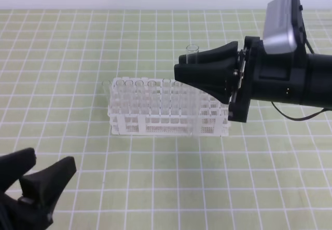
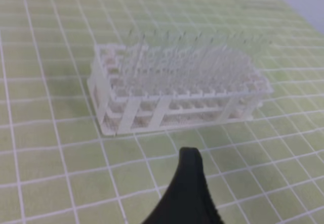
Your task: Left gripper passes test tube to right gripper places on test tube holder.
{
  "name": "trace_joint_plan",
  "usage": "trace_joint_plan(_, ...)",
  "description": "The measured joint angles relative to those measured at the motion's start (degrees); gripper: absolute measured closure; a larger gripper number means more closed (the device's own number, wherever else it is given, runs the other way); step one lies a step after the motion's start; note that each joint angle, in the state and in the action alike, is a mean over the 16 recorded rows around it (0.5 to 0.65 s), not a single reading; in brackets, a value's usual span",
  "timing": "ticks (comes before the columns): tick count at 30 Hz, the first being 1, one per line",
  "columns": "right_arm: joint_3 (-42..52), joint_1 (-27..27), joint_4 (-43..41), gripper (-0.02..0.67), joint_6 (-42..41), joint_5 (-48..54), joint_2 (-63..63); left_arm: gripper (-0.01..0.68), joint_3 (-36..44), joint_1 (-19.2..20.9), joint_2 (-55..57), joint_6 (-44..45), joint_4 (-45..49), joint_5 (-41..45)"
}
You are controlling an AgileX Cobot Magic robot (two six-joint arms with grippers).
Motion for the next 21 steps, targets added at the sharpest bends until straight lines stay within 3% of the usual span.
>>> trace_joint_plan(21, 0.0, -0.4, 0.2, 0.554, -5.1, -12.3, 0.0, 0.150, 1.6, 0.0, -1.5, -0.1, -2.2, 1.2)
